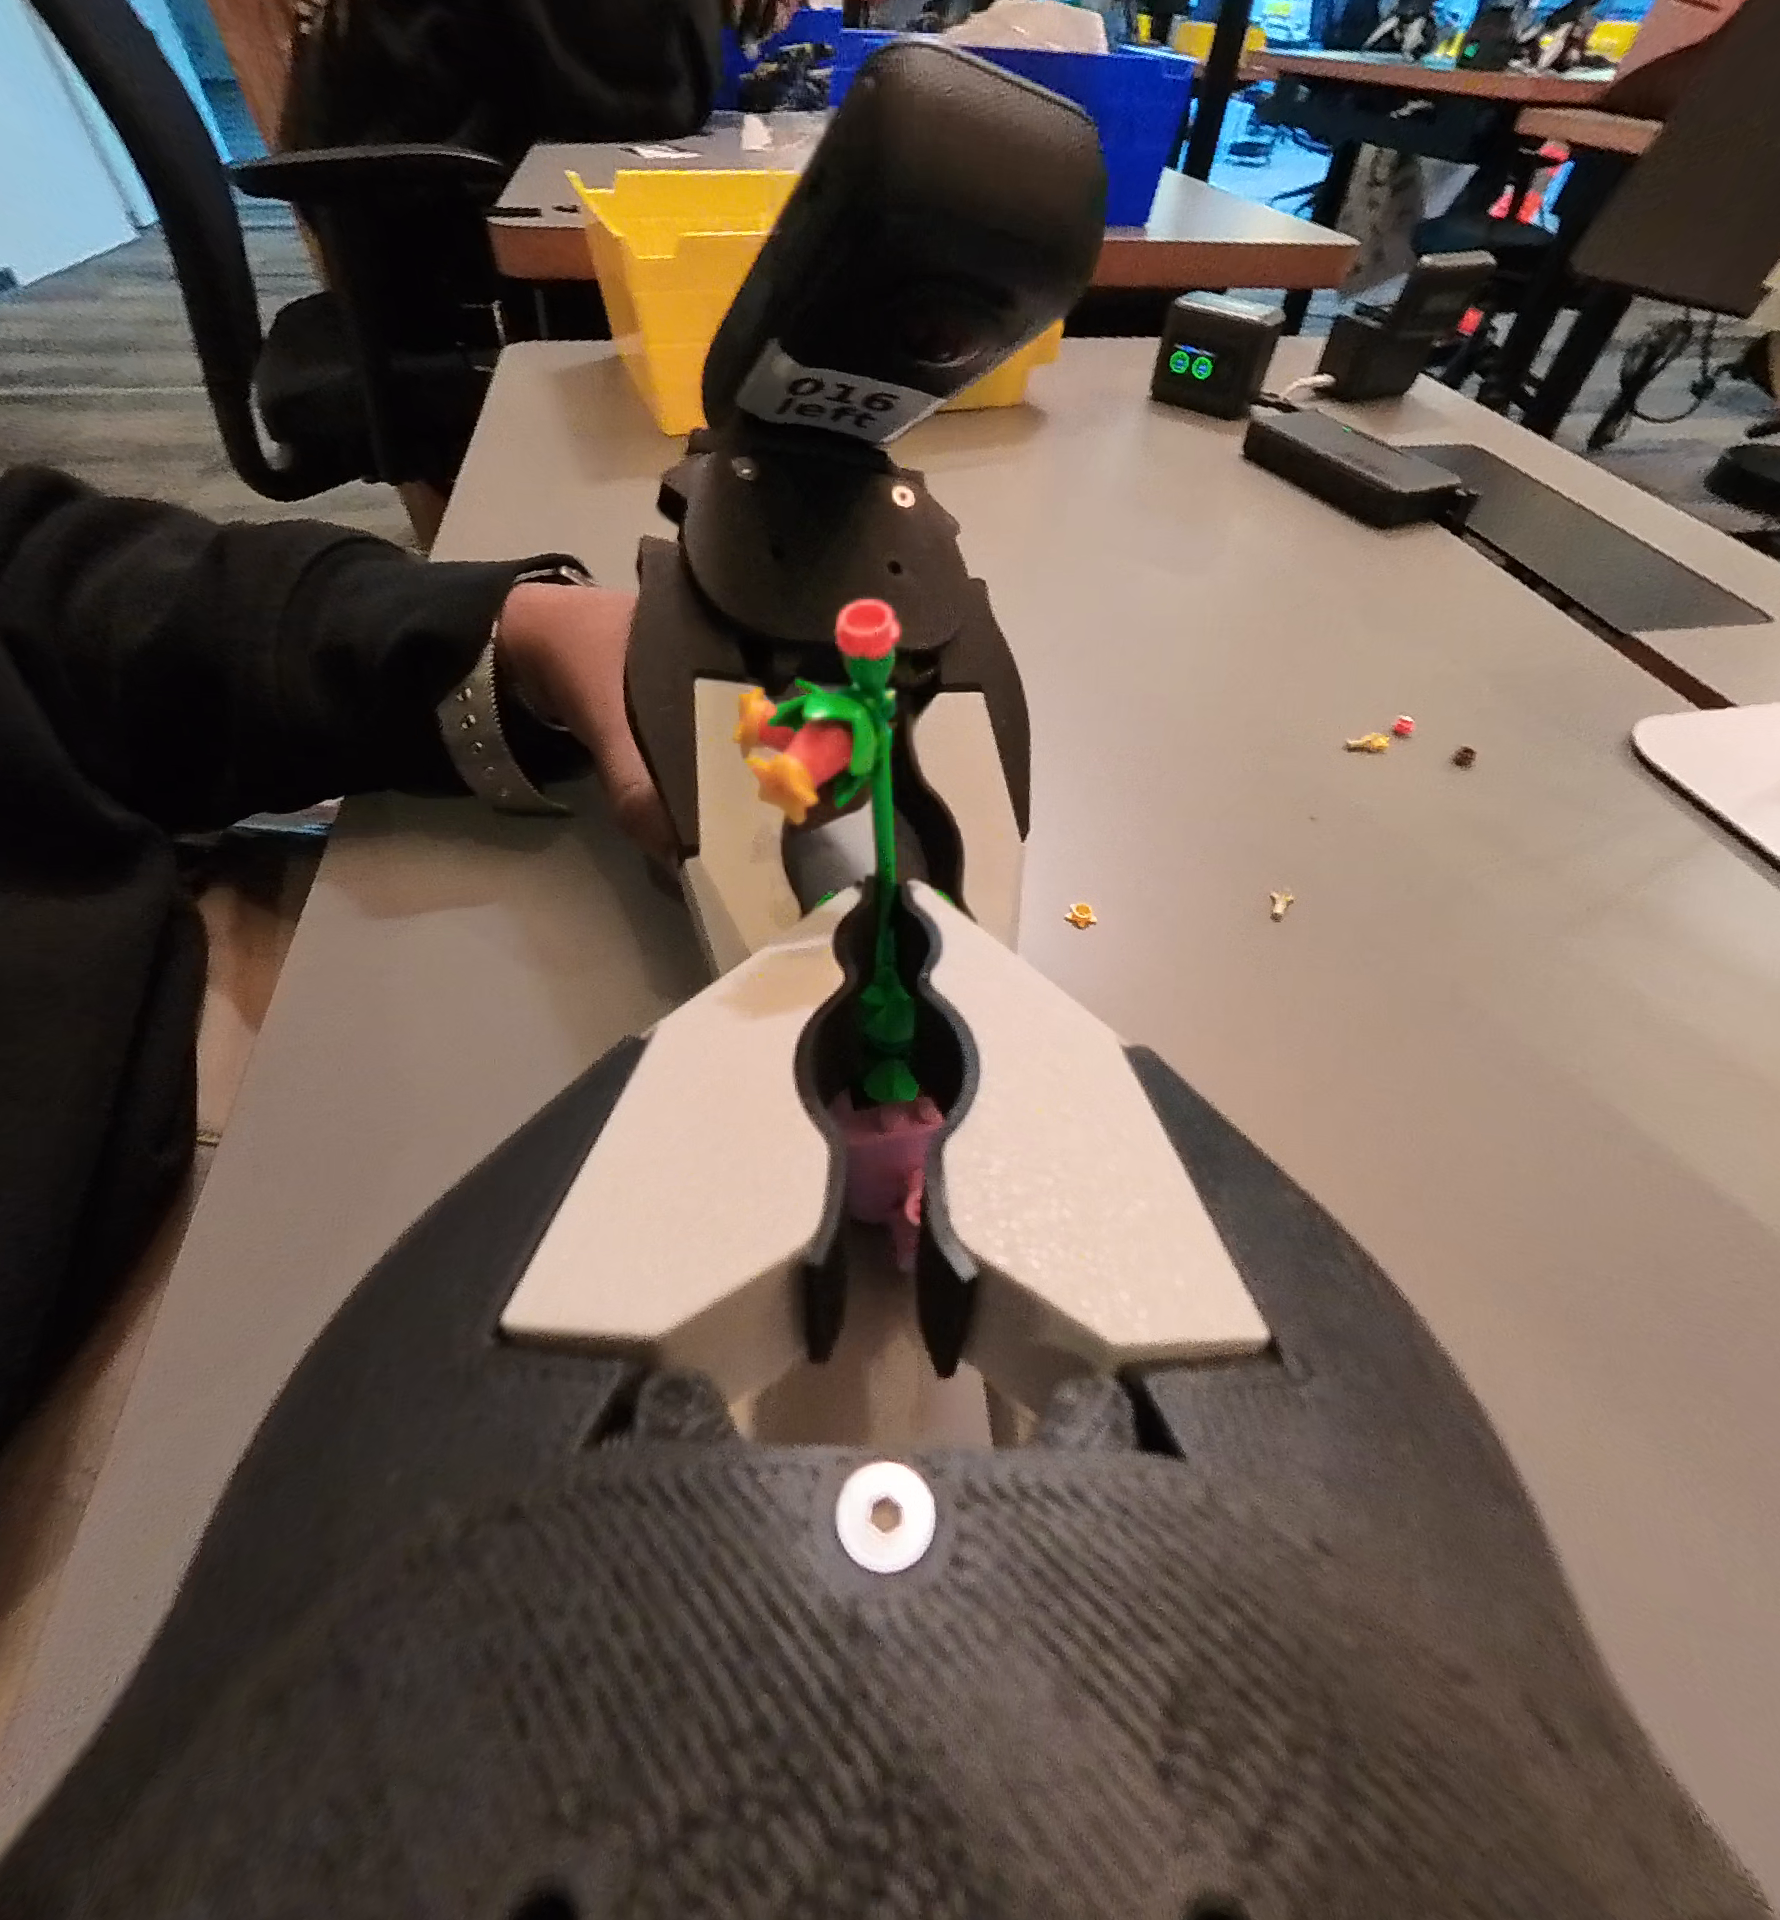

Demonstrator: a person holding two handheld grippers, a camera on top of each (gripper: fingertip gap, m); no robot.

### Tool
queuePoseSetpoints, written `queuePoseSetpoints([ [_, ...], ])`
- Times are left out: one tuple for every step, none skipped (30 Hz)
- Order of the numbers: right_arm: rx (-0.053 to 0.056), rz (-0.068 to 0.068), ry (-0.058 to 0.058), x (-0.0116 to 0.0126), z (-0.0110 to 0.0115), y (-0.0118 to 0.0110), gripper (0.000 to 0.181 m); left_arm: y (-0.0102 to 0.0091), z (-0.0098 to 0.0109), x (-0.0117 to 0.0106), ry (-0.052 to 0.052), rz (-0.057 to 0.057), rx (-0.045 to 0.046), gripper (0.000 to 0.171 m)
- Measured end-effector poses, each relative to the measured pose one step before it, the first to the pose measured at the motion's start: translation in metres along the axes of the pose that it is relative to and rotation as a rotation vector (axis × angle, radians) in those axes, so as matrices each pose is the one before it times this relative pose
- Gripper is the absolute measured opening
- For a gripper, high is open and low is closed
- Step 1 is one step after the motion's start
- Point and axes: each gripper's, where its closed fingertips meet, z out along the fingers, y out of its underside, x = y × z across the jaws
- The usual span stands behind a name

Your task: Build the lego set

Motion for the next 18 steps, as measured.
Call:
queuePoseSetpoints([
  [0.0011, -0.0043, -0.0152, -0.00044, -0.00047, 0.00007, 0.000, 0.00002, -0.00008, 0.00031, 0.0062, -0.0044, 0.00015, 0.044],
  [0.0007, 0.0019, -0.0189, -0.00035, -0.00060, 0.00007, 0.000, 0.00002, 0.00001, -0.00003, 0.0019, -0.0012, -0.00020, 0.044],
  [-0.0004, 0.0054, -0.0201, 0.00012, -0.00066, 0.00012, 0.000, 0.00003, 0.00013, 0.00018, -0.0002, 0.0018, -0.00013, 0.044],
  [-0.0015, 0.0007, -0.0260, -0.00093, -0.00031, 0.00010, 0.000, 0.00003, 0.00005, 0.00031, -0.0014, 0.0050, -0.00053, 0.044],
  [-0.0034, -0.0084, -0.0293, -0.00214, 0.00022, 0.00003, 0.000, 0.00006, 0.00002, 0.00030, -0.0017, 0.0056, -0.00038, 0.044],
  [-0.0074, -0.0151, -0.0236, -0.00190, 0.00057, -0.00003, 0.000, 0.00014, 0.00010, 0.00074, 0.0021, 0.0045, -0.00114, 0.044],
  [-0.0108, -0.0207, -0.0174, -0.00108, 0.00058, 0.00003, 0.000, 0.00033, 0.00024, 0.00182, 0.0109, 0.0058, -0.00309, 0.044],
  [-0.0108, -0.0190, -0.0119, -0.00034, 0.00026, 0.00021, 0.000, 0.00034, 0.00034, 0.00118, 0.0059, 0.0046, -0.00261, 0.044],
  [-0.0088, -0.0049, -0.0074, 0.00094, 0.00014, 0.00020, 0.000, -0.00008, -0.00001, -0.00028, -0.0030, 0.0003, 0.00011, 0.044],
  [-0.0067, 0.0074, 0.0000, 0.00196, 0.00027, 0.00026, 0.000, -0.00001, 0.00003, -0.00032, -0.0009, -0.0025, 0.00009, 0.044],
  [-0.0004, 0.0057, 0.0052, 0.00172, 0.00026, 0.00012, 0.000, -0.00001, -0.00003, -0.00006, 0.0018, -0.0017, 0.00026, 0.044],
  [0.0076, -0.0004, 0.0035, 0.00021, 0.00030, -0.00014, 0.000, 0.00001, -0.00012, 0.00008, 0.0011, -0.0007, 0.00040, 0.044],
  [0.0120, -0.0024, -0.0019, -0.00108, -0.00005, -0.00024, 0.001, -0.00007, -0.00001, 0.00003, 0.0010, -0.0004, 0.00040, 0.044],
  [0.0121, -0.0011, -0.0071, -0.00173, -0.00040, -0.00025, 0.001, 0.00003, 0.00009, 0.00031, 0.0013, 0.0010, -0.00034, 0.044],
  [0.0101, 0.0022, -0.0086, -0.00150, -0.00081, 0.00002, 0.001, 0.00011, 0.00015, 0.00024, 0.0001, 0.0023, -0.00096, 0.044],
  [0.0056, 0.0063, -0.0006, 0.00032, -0.00087, 0.00028, 0.001, 0.00011, 0.00013, 0.00031, 0.0002, 0.0026, -0.00066, 0.045],
  [0.0011, 0.0079, 0.0088, 0.00219, -0.00072, 0.00056, 0.000, 0.00002, 0.00013, 0.00035, -0.0001, 0.0038, -0.00045, 0.045],
  [-0.0020, 0.0057, 0.0118, 0.00244, -0.00010, 0.00071, 0.000, -0.00006, 0.00016, 0.00037, -0.0014, 0.0050, -0.00029, 0.045],
])
